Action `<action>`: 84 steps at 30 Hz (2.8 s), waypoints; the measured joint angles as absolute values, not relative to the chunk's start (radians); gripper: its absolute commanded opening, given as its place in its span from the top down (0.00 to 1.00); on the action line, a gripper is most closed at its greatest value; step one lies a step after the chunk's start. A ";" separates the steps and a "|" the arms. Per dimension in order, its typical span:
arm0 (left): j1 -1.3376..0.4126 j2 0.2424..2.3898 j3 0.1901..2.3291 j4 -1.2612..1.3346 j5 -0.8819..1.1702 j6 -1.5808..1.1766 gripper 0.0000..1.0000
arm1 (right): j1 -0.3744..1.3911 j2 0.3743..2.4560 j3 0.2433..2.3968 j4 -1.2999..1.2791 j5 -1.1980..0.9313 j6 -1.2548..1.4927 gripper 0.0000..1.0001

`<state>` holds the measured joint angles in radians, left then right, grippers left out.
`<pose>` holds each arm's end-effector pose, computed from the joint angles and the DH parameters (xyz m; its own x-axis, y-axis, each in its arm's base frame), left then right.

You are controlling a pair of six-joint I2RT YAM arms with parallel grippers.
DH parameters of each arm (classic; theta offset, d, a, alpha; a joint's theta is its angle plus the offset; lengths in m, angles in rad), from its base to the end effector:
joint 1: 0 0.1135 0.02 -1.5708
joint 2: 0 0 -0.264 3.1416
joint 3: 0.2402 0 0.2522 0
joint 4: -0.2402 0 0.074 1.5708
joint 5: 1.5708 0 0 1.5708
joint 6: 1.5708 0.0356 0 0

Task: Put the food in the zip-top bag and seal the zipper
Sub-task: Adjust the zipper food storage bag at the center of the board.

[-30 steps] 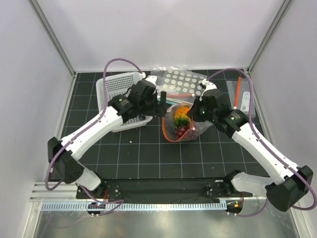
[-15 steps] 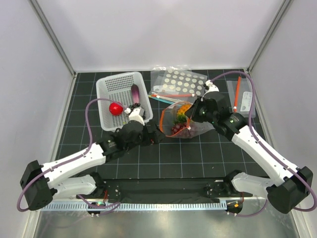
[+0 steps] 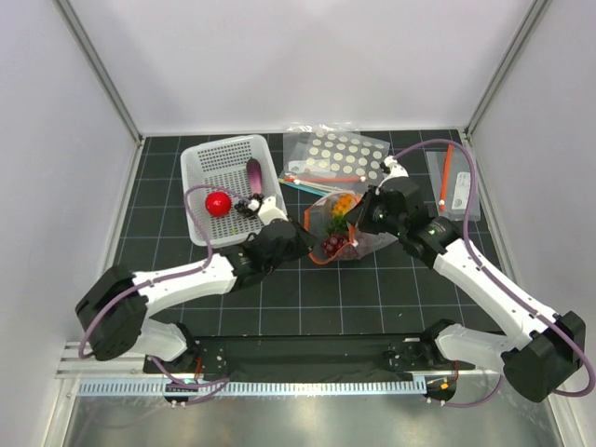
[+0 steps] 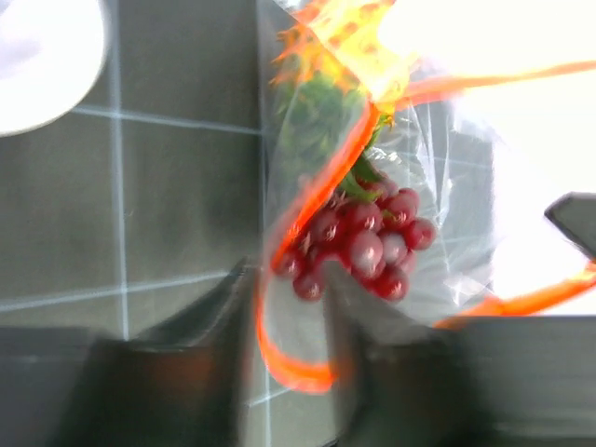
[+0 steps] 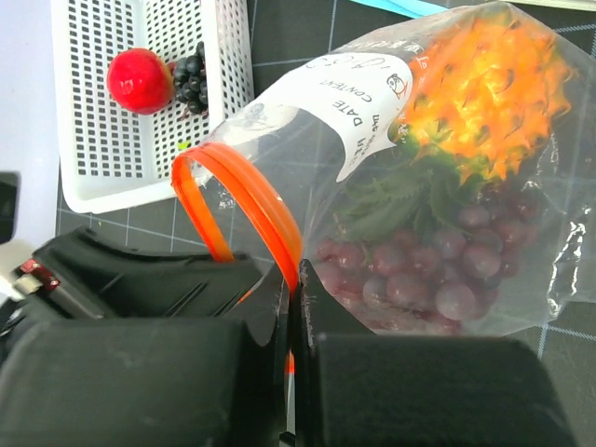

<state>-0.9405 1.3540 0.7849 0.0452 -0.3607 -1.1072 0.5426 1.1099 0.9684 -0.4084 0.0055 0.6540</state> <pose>0.1839 -0.2308 0.2362 -0.6468 -0.5333 -0.5451 -0.0063 0.7185 -0.6955 0.2116 0.1274 0.3175 -0.6669 0.3083 -0.6784 -0.1343 0.8457 0.5164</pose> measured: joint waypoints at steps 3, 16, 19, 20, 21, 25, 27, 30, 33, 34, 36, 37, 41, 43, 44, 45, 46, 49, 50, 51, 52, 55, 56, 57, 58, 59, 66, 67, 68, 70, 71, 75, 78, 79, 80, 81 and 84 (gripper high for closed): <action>-0.941 1.419 0.808 0.093 -0.347 -1.098 1.00 | 0.543 1.105 0.967 -0.408 -0.002 0.652 0.90; -0.926 1.439 1.118 -0.157 -0.276 -0.917 1.00 | 0.542 1.092 1.037 -0.489 0.160 0.499 0.47; -0.911 1.440 1.148 -0.220 -0.246 -0.890 1.00 | 0.542 1.129 1.063 -0.502 0.219 0.472 0.47; -0.906 1.442 1.159 -0.240 -0.238 -0.881 1.00 | 0.542 1.134 1.063 -0.504 0.236 0.466 0.47; -0.902 1.444 1.170 -0.255 -0.231 -0.877 1.00 | 0.543 1.137 1.063 -0.509 0.253 0.458 0.47; -0.882 1.464 1.228 -0.322 -0.189 -0.850 1.00 | 0.544 1.152 1.069 -0.514 0.294 0.432 0.64; -0.869 1.473 1.253 -0.346 -0.167 -0.839 1.00 | 0.546 1.167 1.077 -0.518 0.305 0.420 0.83; -0.849 1.475 1.270 -0.377 -0.139 -0.826 1.00 | 0.553 1.179 1.079 -0.537 0.311 0.414 0.99; -0.836 1.475 1.285 -0.413 -0.116 -0.814 1.00 | 0.573 1.156 1.079 -0.570 0.308 0.420 0.99; -0.834 1.475 1.293 -0.429 -0.107 -0.808 1.00 | 0.587 1.143 1.085 -0.595 0.309 0.421 0.99; -0.831 1.475 1.308 -0.456 -0.076 -0.802 1.00 | 0.628 1.120 1.118 -0.669 0.318 0.429 0.99; -0.831 1.475 1.314 -0.470 -0.056 -0.803 1.00 | 0.651 1.114 1.144 -0.703 0.321 0.435 0.99; -0.831 1.469 1.338 -0.516 0.025 -0.813 0.99 | 0.722 1.118 1.293 -0.817 0.329 0.451 0.99; -0.832 1.462 1.362 -0.546 0.062 -0.827 0.98 | 0.719 1.156 1.372 -0.862 0.332 0.450 0.99; -0.831 1.459 1.375 -0.557 0.076 -0.830 0.98 | 0.711 1.179 1.401 -0.870 0.328 0.449 0.99; -0.826 1.456 1.395 -0.566 0.097 -0.834 0.98 | 0.699 1.212 1.429 -0.872 0.315 0.446 0.99; -0.818 1.452 1.414 -0.572 0.122 -0.836 0.98 | 0.683 1.253 1.449 -0.870 0.297 0.443 0.99; -0.741 1.451 1.448 -0.568 0.218 -0.854 0.98 | 0.651 1.394 1.467 -0.852 0.250 0.431 0.99; -0.714 1.454 1.448 -0.567 0.239 -0.856 0.99 | 0.646 1.448 1.459 -0.839 0.236 0.427 0.99; -0.686 1.461 1.448 -0.570 0.258 -0.856 0.98 | 0.643 1.487 1.442 -0.821 0.225 0.424 0.99; -0.662 1.475 1.448 -0.574 0.265 -0.855 0.98 | 0.642 1.522 1.412 -0.798 0.213 0.423 0.99; -0.633 1.521 1.441 -0.585 0.273 -0.850 0.96 | 0.642 1.565 1.336 -0.788 0.183 0.421 0.99; -0.633 1.533 1.439 -0.588 0.276 -0.847 0.95 | 0.643 1.567 1.331 -0.789 0.179 0.419 0.99; -0.634 1.541 1.439 -0.590 0.279 -0.844 0.95 | 0.644 1.567 1.331 -0.785 0.178 0.417 0.99; -0.635 1.544 1.439 -0.593 0.281 -0.836 0.94 | 0.644 1.564 1.331 -0.774 0.179 0.416 0.99; -0.637 1.544 1.439 -0.596 0.280 -0.831 0.93 | 0.644 1.560 1.331 -0.761 0.179 0.415 0.99; -0.637 1.510 1.439 -0.614 0.261 -0.786 0.86 | 0.644 1.450 1.287 -0.720 0.180 0.413 0.99; -0.637 1.497 1.439 -0.620 0.256 -0.774 0.85 | 0.644 1.422 1.279 -0.718 0.180 0.413 0.99; -0.637 1.484 1.439 -0.626 0.249 -0.765 0.82 | 0.644 1.391 1.270 -0.713 0.179 0.414 0.99; -0.637 1.460 1.439 -0.631 0.231 -0.744 0.80 | 0.644 1.324 1.237 -0.687 0.179 0.417 0.99; -0.637 1.451 1.439 -0.628 0.224 -0.735 0.79 | 0.644 1.278 1.208 -0.667 0.179 0.421 0.99; -0.637 1.443 1.424 -0.588 0.209 -0.712 0.75 | 0.644 1.131 1.121 -0.621 0.181 0.437 0.99; -0.637 1.457 1.407 -0.565 0.208 -0.683 0.49 | 0.644 1.056 1.081 -0.583 0.194 0.451 0.99; -0.637 1.462 1.402 -0.558 0.204 -0.674 0.42 | 0.644 1.042 1.071 -0.572 0.200 0.453 0.99; -0.637 1.465 1.393 -0.549 0.193 -0.667 0.28 | 0.644 1.032 1.061 -0.561 0.208 0.455 0.99; -0.637 1.465 1.378 -0.540 0.180 -0.653 0.22 | 0.644 1.026 1.050 -0.546 0.216 0.456 0.99; -0.638 1.453 1.325 -0.513 0.113 -0.635 0.07 | 0.644 1.021 1.018 -0.506 0.237 0.463 0.99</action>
<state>-0.6376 1.4528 1.3247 -0.5125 0.1135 -0.6350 0.6441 1.0206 1.0176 -0.5056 0.2371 0.4633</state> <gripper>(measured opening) 0.849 0.039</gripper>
